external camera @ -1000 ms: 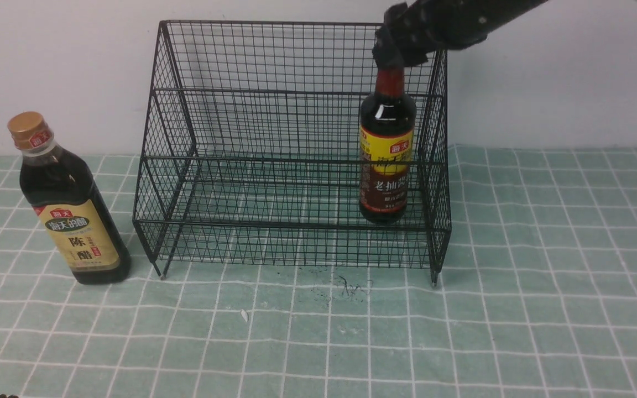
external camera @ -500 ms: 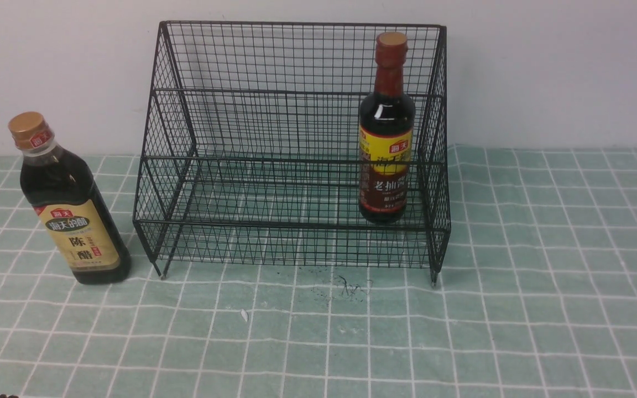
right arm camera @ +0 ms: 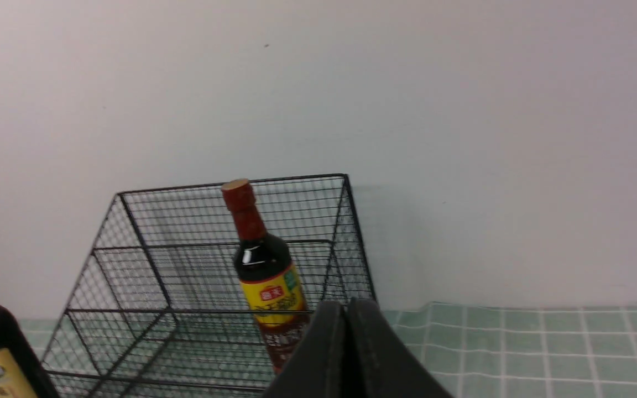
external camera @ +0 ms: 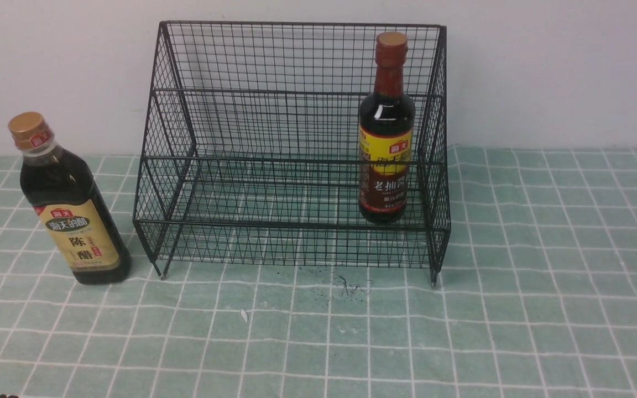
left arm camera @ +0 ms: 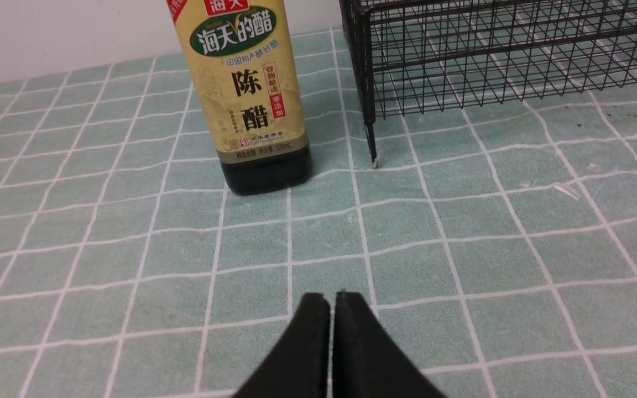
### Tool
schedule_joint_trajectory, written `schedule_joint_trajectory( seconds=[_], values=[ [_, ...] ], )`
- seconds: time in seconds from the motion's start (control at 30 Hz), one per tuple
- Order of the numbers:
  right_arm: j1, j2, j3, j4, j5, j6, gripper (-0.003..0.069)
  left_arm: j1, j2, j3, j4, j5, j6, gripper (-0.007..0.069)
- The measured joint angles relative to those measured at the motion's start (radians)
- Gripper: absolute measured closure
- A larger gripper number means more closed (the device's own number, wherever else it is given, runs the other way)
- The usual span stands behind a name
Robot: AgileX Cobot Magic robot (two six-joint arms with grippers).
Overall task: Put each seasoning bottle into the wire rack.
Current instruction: Use the left arm to grab the condiment bottle closest to it
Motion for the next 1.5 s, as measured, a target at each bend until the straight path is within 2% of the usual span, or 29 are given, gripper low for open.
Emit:
schedule_joint_trajectory(
  seconds=[0.1, 0.23, 0.4, 0.57, 0.67, 0.7, 0.73, 0.77, 0.93, 1.0, 1.13, 1.3, 1.5],
  values=[
    [0.000, -0.078, 0.147, 0.008, -0.169, 0.023, 0.0671, 0.000, 0.000, 0.000, 0.000, 0.000, 0.000, 0.0631],
    [0.000, -0.105, 0.206, 0.081, -0.271, 0.047, 0.0671, 0.000, 0.000, 0.000, 0.000, 0.000, 0.000, 0.0631],
    [0.000, -0.107, 0.216, 0.102, -0.311, 0.046, 0.0672, 0.000, 0.000, 0.000, 0.000, 0.000, 0.000, 0.0631],
    [0.000, -0.107, 0.220, 0.114, -0.326, -0.016, 0.0672, 0.000, 0.000, 0.000, 0.000, 0.000, 0.000, 0.0631],
    [0.000, -0.107, 0.243, 0.184, -0.344, -0.153, 0.0672, 0.000, 0.000, 0.000, 0.000, 0.000, 0.000, 0.0631],
    [0.000, -0.107, 0.245, 0.189, -0.346, -0.153, 0.0672, 0.000, 0.000, 0.000, 0.000, 0.000, 0.000, 0.0631],
    [0.000, -0.107, 0.260, 0.219, -0.356, -0.240, 0.0672, 0.000, 0.000, 0.000, 0.000, 0.000, 0.000, 0.0631],
    [0.000, -0.107, 0.269, 0.230, -0.359, -0.276, 0.0672, 0.000, 0.000, 0.000, 0.000, 0.000, 0.000, 0.0631],
    [-0.006, -0.116, 0.337, 0.214, -0.367, -0.375, 0.0672, 0.000, 0.000, 0.000, 0.000, 0.000, 0.000, 0.0631],
    [-0.029, -0.123, 0.366, 0.203, -0.367, -0.387, 0.0672, 0.000, 0.000, 0.000, 0.000, 0.000, 0.000, 0.0631],
    [-0.251, -0.126, 0.526, 0.180, -0.367, -0.403, 0.0672, 0.000, 0.000, 0.000, 0.000, 0.000, 0.000, 0.0631],
    [-0.405, -0.126, 0.669, 0.180, -0.330, -0.403, 0.0672, 0.000, 0.000, 0.000, 0.000, -0.001, 0.000, 0.0631],
    [-0.430, -0.125, 0.669, 0.178, -0.322, -0.403, 0.0672, 0.000, 0.000, 0.000, 0.000, -0.001, 0.000, 0.0631]
  ],
)
